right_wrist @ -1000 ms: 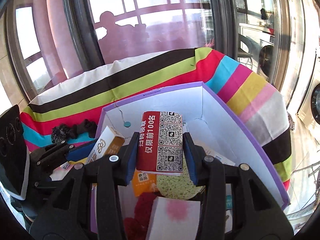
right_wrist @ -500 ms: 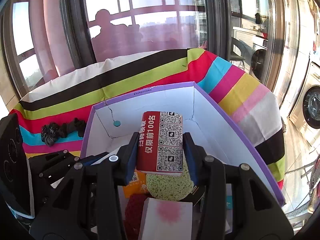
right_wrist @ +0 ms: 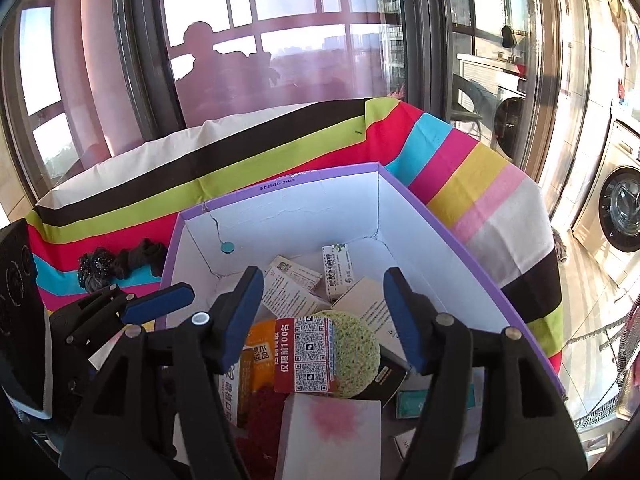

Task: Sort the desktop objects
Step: 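Move both tools back toward the black scrunchies and fabric items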

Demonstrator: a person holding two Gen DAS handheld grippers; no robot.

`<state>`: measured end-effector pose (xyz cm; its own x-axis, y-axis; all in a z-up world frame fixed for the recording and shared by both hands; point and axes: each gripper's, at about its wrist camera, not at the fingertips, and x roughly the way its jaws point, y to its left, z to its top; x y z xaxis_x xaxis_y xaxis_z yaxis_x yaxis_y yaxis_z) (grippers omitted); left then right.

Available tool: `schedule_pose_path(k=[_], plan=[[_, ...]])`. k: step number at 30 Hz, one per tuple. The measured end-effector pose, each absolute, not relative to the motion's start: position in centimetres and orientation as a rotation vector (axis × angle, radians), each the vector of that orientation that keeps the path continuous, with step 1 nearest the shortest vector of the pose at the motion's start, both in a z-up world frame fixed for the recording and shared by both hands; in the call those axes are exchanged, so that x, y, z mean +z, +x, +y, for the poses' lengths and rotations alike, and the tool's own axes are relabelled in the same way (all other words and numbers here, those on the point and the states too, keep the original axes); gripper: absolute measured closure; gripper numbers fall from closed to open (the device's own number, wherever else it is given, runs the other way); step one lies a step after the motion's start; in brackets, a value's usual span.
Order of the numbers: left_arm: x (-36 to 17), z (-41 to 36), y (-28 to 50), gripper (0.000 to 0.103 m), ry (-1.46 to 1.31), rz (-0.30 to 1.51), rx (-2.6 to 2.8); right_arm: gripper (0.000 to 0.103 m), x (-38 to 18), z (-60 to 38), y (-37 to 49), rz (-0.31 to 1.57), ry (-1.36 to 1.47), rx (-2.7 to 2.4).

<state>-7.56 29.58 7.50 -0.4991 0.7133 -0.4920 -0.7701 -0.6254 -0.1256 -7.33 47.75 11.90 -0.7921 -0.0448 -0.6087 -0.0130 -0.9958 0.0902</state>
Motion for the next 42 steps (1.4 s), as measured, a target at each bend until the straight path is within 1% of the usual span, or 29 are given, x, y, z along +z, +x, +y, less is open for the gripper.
schedule_pose_path(k=[7,9,16,18,21,23,26,29,32,35,39,42], plan=[[7.8,27.5,-9.1,0.042,-0.655,0.086,2.235,0.034,11.9,47.9,-7.2,-0.155,1.001,-2.954],[7.9,26.8,-9.5,0.039,-0.658,0.096,2.286,0.032,11.9,47.9,-7.1,-0.155,0.993,-2.960],[8.5,23.3,-11.6,0.032,-0.697,0.081,2.517,0.030,11.9,47.9,-7.2,-0.144,1.002,-2.968],[8.6,22.4,-12.2,0.027,-0.741,0.126,2.622,0.026,12.0,47.8,-7.1,-0.137,0.996,-2.972],[8.7,20.7,-13.2,0.027,-0.812,0.154,2.634,0.021,12.0,47.5,-7.3,-0.112,1.003,-2.968],[9.0,19.3,-13.4,0.026,-0.843,0.163,2.602,0.020,12.1,47.0,-7.4,-0.071,1.011,-2.967],[9.3,17.0,-13.5,0.022,-0.853,0.168,2.624,0.017,12.2,46.4,-7.3,-0.018,1.006,-2.979],[9.1,14.1,-14.5,0.020,-0.889,0.090,2.682,0.012,12.2,46.1,-7.3,0.004,1.006,-2.985],[8.4,11.0,-15.9,0.020,-0.956,-0.008,2.771,0.011,12.4,45.7,-7.7,0.028,1.016,-2.969],[7.1,7.7,-17.4,0.020,-1.045,-0.146,2.861,0.011,13.0,44.3,-8.2,0.019,1.001,-2.918],[4.6,4.0,-18.8,0.020,-1.190,-0.383,2.888,0.010,15.4,39.7,-9.3,0.101,0.947,-2.802],[3.6,2.6,-19.2,0.020,-1.253,-0.448,2.891,0.006,16.8,35.3,-10.6,0.173,0.929,-2.697]])
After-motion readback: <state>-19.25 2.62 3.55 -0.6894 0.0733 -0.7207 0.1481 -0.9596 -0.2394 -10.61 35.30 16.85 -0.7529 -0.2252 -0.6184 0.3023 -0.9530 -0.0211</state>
